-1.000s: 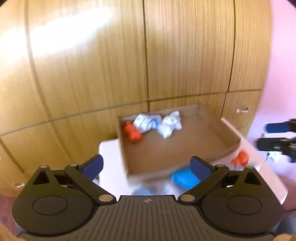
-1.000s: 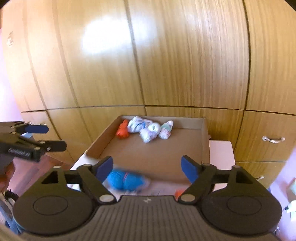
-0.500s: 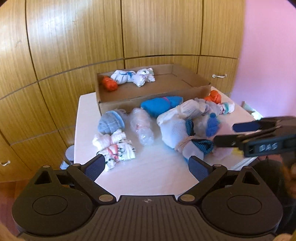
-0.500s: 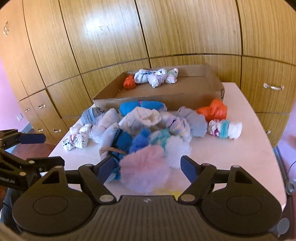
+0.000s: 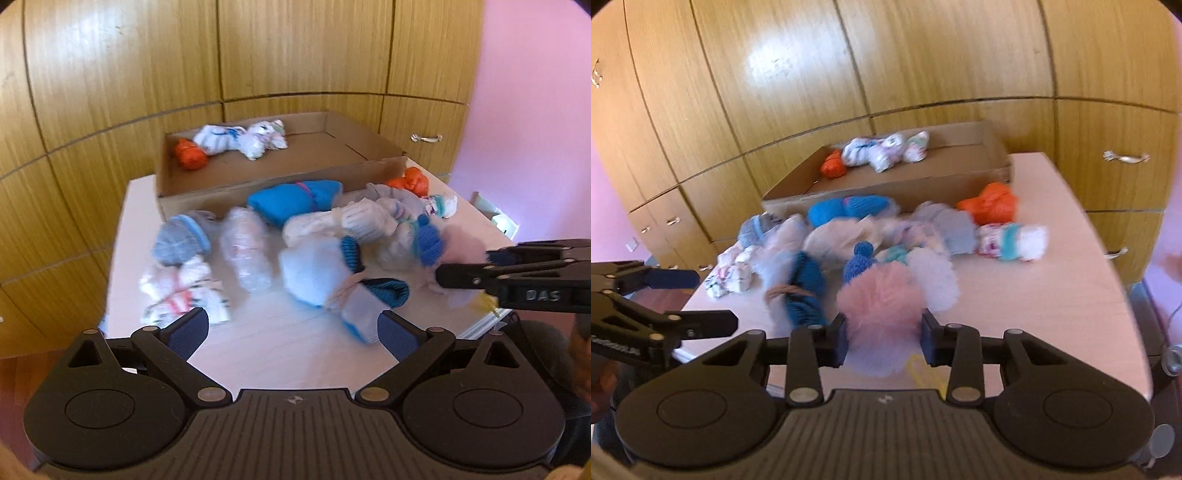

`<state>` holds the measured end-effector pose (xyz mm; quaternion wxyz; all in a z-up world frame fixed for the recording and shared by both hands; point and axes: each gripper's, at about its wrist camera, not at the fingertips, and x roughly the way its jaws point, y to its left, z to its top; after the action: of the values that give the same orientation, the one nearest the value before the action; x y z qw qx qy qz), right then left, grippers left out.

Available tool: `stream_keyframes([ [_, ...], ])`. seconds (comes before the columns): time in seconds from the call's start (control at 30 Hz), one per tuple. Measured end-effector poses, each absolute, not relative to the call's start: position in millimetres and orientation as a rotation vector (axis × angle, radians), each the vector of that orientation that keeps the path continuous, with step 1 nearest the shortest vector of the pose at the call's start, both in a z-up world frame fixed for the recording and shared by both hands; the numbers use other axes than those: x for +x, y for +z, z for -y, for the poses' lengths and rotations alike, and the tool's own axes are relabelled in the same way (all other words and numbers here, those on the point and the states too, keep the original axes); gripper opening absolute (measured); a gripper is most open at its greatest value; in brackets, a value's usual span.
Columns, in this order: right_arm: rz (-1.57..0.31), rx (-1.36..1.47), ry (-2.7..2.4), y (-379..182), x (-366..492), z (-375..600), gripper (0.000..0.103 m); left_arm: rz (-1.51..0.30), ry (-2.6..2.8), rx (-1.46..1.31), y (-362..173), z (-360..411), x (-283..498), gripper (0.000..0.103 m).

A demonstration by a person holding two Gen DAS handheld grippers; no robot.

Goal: Organize objects
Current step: 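Return both grippers to the table and grasp the next bundles, then carry grey knit bundle with left gripper while right carries pink pom-pom hat into tray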

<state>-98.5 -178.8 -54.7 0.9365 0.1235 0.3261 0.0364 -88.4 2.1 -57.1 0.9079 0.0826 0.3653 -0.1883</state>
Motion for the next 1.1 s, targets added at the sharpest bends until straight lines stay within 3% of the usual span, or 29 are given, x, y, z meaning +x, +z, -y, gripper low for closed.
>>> stream_keyframes([
  [0.23, -0.687, 0.223, 0.051, -62.7, -107.1, 194.8, 0.037, -0.786, -0.369, 0.165, -74.1, 30.0, -71.0, 0.099],
  [0.37, -0.673, 0.196, 0.056, -61.8, -105.4, 192.6, 0.045, -0.791, -0.366, 0.161, -76.3, 41.1, -66.0, 0.099],
  [0.6, -0.672, 0.168, 0.076, -65.4, -94.9, 191.8, 0.043, -0.797, -0.363, 0.156, -76.9, 47.9, -63.1, 0.100],
  [0.8, -0.657, 0.170, 0.091, -63.3, -103.0, 190.2, 0.035, -0.806, -0.363, 0.112, -82.5, 46.2, -58.4, 0.084],
  [1.1, -0.634, 0.189, 0.077, -58.6, -112.9, 194.8, 0.035, -0.787, -0.381, 0.117, -78.5, 41.5, -70.9, 0.077],
])
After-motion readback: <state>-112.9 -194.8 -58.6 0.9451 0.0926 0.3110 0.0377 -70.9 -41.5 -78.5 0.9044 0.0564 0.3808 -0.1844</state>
